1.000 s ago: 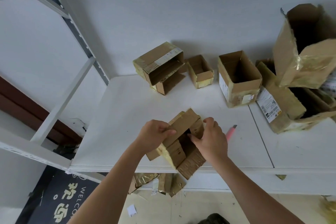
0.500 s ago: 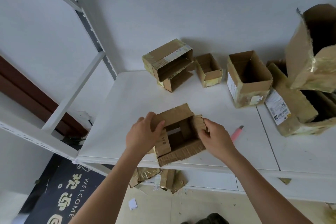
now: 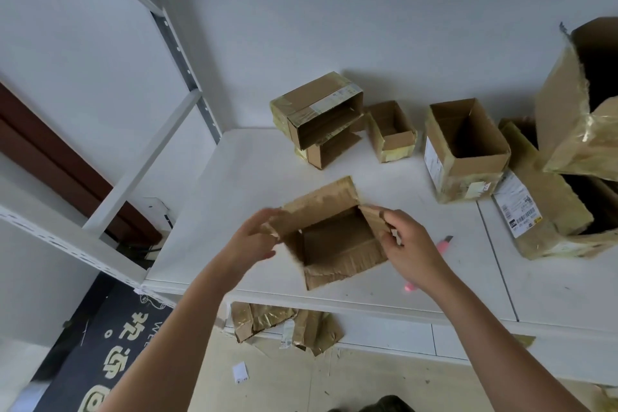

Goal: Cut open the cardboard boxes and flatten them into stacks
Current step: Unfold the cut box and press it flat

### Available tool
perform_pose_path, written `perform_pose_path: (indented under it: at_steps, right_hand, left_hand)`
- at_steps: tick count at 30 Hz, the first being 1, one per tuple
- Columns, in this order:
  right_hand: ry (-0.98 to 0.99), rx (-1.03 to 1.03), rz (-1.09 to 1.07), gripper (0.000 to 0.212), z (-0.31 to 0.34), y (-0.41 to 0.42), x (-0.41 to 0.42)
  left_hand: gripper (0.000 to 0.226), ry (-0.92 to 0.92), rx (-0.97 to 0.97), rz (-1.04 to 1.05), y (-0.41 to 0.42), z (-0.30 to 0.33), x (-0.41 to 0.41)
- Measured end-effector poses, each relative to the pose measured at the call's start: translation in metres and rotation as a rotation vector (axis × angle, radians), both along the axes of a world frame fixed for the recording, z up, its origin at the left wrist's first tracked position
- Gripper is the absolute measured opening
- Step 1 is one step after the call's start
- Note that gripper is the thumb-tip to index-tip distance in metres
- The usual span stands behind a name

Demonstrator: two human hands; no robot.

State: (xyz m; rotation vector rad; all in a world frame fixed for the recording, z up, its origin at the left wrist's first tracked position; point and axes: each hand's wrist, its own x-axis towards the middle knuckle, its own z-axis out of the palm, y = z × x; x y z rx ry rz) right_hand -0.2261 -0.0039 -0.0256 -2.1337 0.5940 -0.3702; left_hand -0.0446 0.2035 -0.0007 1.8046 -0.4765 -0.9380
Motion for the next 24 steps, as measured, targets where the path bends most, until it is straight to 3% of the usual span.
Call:
perform_pose_path:
  at_steps: [4,8,10,13,19,21,24]
  right_hand:
    - [0.185,0.105,0.129,0.06,-0.011,0.0,-0.002]
    - [0.237,0.186,0.102,0.042,-0.028,0.005,0.005]
    - [0.282,0.229,0.069,0.021,-0.029,0.007,0.008]
    - [0.315,0.279,0.022,0.048,-0.028,0.008,0.013]
    - [0.138,0.434,-0.074,0.061,-0.015,0.011,0.025]
    - [0.015,0.515,-0.116,0.061,-0.008,0.006,0.027]
    - [-0.092,0.571,-0.168,0.041,0.001,-0.001,0.029]
  left_hand:
    - [0.027,0.148,0.193,0.112,0.01,-0.02,0.0]
    - [0.034,-0.109,0.367,0.243,-0.001,-0.044,-0.003]
    - [0.037,-0.063,0.354,0.287,-0.006,-0.043,-0.003]
    - [0.064,0.109,0.287,0.249,-0.011,-0.038,-0.001]
    - [0.082,0.013,0.137,0.231,-0.01,-0.024,0.001]
    - [0.072,0.033,0.015,0.24,-0.007,-0.015,0.005]
    - [0.022,0.217,-0.164,0.326,-0.006,0.0,0.01]
